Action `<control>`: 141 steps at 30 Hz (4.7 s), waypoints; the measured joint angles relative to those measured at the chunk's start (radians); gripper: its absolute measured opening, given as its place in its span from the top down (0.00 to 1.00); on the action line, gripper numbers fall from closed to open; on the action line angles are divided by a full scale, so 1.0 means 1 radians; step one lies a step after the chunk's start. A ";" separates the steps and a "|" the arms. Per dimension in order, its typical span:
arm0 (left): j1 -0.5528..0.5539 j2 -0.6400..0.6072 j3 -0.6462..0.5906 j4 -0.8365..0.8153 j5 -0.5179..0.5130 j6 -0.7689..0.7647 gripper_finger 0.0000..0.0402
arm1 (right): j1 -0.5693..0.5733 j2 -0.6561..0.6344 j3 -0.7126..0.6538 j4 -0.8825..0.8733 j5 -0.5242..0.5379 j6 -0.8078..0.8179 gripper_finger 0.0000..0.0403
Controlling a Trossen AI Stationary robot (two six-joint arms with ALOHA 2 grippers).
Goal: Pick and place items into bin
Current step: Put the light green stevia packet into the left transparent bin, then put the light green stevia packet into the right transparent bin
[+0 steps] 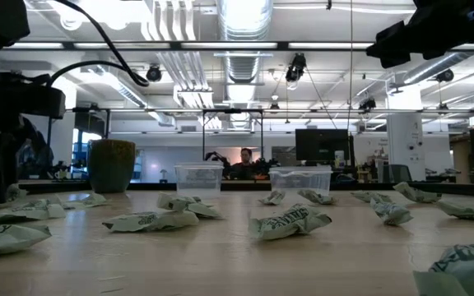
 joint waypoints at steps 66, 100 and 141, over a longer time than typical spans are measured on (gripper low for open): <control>0.609 0.330 0.266 0.773 -0.198 1.050 0.98 | 0.000 0.055 -0.001 0.073 0.003 -0.003 0.68; 0.550 0.247 0.281 0.615 -0.207 1.020 0.69 | 0.019 0.119 -0.014 0.009 0.000 0.033 0.68; 0.337 0.151 0.269 0.566 -0.348 0.965 0.69 | 0.242 0.646 0.020 -0.307 0.415 0.582 0.68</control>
